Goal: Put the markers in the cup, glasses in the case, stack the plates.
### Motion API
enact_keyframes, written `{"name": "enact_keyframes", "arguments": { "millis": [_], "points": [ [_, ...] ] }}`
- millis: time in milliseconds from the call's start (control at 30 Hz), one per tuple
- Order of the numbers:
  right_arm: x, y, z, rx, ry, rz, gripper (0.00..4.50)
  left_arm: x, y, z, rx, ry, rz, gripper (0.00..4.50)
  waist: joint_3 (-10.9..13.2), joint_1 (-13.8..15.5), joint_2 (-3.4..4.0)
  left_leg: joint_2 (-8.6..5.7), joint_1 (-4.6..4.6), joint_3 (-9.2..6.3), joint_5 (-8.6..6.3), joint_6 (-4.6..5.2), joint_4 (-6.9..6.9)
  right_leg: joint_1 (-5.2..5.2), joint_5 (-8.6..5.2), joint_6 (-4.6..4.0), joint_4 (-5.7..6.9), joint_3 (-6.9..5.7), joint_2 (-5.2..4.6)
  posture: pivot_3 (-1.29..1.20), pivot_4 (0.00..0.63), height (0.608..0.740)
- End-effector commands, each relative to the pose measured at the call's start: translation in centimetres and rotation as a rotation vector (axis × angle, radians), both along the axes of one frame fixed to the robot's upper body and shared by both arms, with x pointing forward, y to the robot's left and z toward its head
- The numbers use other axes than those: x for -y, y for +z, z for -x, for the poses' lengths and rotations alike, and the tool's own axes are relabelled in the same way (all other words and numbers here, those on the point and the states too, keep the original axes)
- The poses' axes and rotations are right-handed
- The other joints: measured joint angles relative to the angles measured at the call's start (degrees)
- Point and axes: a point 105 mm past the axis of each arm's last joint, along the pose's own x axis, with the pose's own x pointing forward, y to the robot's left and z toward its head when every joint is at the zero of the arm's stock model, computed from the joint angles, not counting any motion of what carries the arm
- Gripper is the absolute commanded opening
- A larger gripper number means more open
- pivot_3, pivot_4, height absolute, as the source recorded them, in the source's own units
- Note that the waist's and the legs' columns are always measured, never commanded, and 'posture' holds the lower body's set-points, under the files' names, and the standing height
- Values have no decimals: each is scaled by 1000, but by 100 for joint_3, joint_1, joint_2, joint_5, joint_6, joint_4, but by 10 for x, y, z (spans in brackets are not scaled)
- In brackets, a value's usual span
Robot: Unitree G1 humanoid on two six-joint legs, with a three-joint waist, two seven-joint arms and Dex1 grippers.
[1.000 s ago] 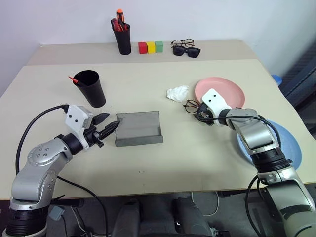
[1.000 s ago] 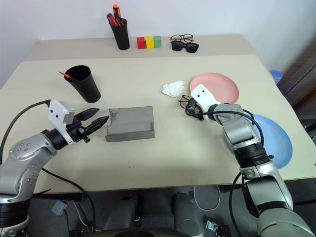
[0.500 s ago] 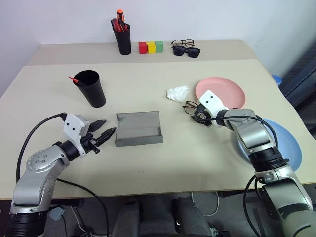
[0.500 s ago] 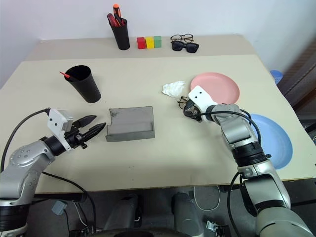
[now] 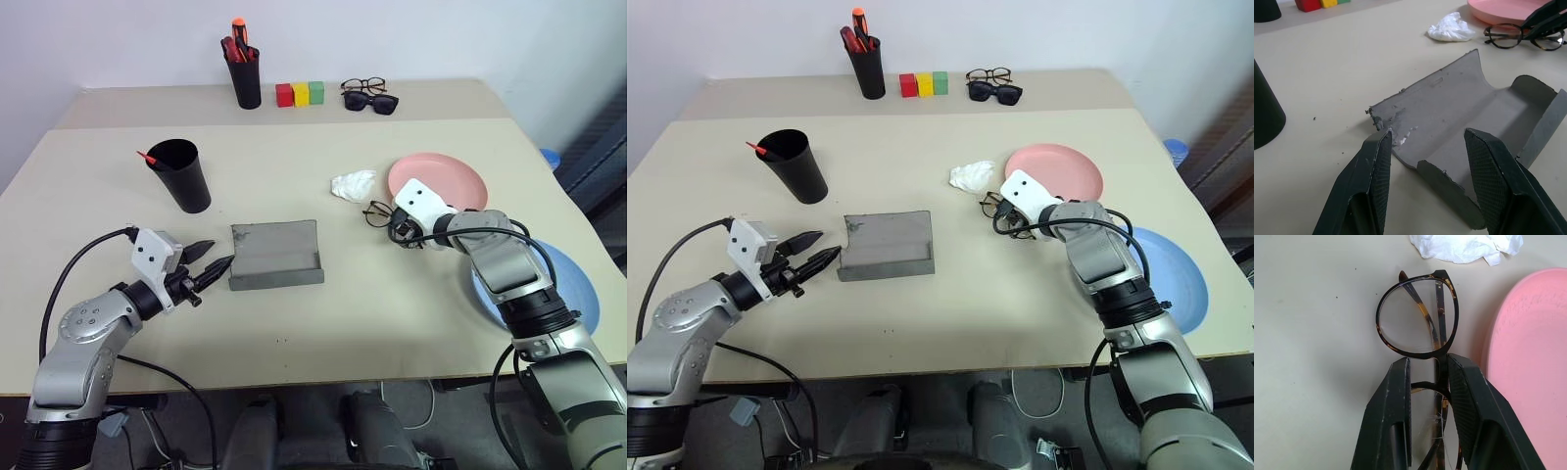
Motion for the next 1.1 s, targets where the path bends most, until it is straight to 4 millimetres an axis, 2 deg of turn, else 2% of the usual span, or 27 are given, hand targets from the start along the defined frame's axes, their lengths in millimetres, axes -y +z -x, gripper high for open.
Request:
{"name": "enact_keyframes", "arguments": {
  "millis": [33, 133, 400, 467, 533, 600, 700, 800, 867, 967, 1033, 1100],
  "points": [
    [2, 8, -2, 27, 3, 29, 857, 0, 9, 1, 46, -1, -11, 2379, 0, 0, 0, 0, 0, 0, 0, 0, 0, 0, 0, 0, 0, 0, 0, 0, 150, 740],
    [3, 9, -3, 34, 7, 44, 32, -1, 9, 1, 48, 2, -12, 2379, 0, -2, 0, 0, 1, 0, 0, 0, 1, 1, 0, 0, 0, 0, 0, 0, 150, 740],
    [1, 16, -5, 71, 19, 67, 32, -6, 10, 1, 55, 15, -16, 2379, 0, -4, 0, 0, 3, 0, 0, 0, 0, 3, 0, 0, 0, 0, 0, 0, 150, 740],
    [-2, 22, -5, 97, 43, 78, 32, -9, 12, 0, 67, 33, -14, 2379, 0, -4, 0, 0, 3, 0, 0, 0, 0, 3, 0, 0, 0, 0, 0, 0, 150, 740],
    [-14, 34, -3, 127, 97, 57, 32, -18, 18, -1, 97, 72, -15, 2379, 0, -4, 0, 0, 3, 0, 0, 0, 0, 3, 0, 0, 0, 0, 0, 0, 150, 740],
    [-29, 49, 0, 170, 163, 37, 32, -29, 21, -2, 115, 111, -29, 2379, 1, -19, 1, 0, 3, 0, 0, 0, -2, 1, 0, 0, 0, 0, 0, 0, 150, 740],
    [-71, 78, 20, 212, 362, -58, 32, -51, 21, 2, 110, 163, -52, 2379, 2, -42, 3, 2, 3, 2, 0, 0, -9, -6, 0, 0, 1, 2, 3, 0, 150, 740],
    [-108, 92, 39, 222, 509, -125, 32, -68, 23, 7, 104, 199, -55, 2379, 2, -36, 4, 8, 3, 0, 0, 0, -18, -12, 0, -1, 1, 1, 8, 0, 150, 740],
    [-137, 92, 50, 203, 592, -169, 32, -72, 23, 11, 90, 190, -62, 2379, 1, -18, 2, 9, 2, -1, 0, 0, -18, -11, 0, -1, 0, -1, 6, 0, 150, 740],
    [-173, 81, 63, 152, 673, -222, 32, -65, 21, 19, 46, 123, -58, 2379, -1, -8, -1, 11, 2, -6, 0, 0, -17, -3, 0, -1, -5, -6, -7, 0, 150, 740],
    [-191, 68, 67, 123, 685, -234, 32, -60, 18, 26, 8, 76, -68, 2379, -1, -6, -1, 7, 1, -7, 0, 0, -16, -4, 0, -1, -4, -8, -14, 0, 150, 740],
    [-200, 59, 66, 117, 681, -227, 32, -59, 17, 28, -6, 68, -79, 2379, -1, 5, -1, 3, 0, -11, 0, -1, -16, -3, 0, -1, -4, -10, -18, 0, 150, 740]
  ]
}}
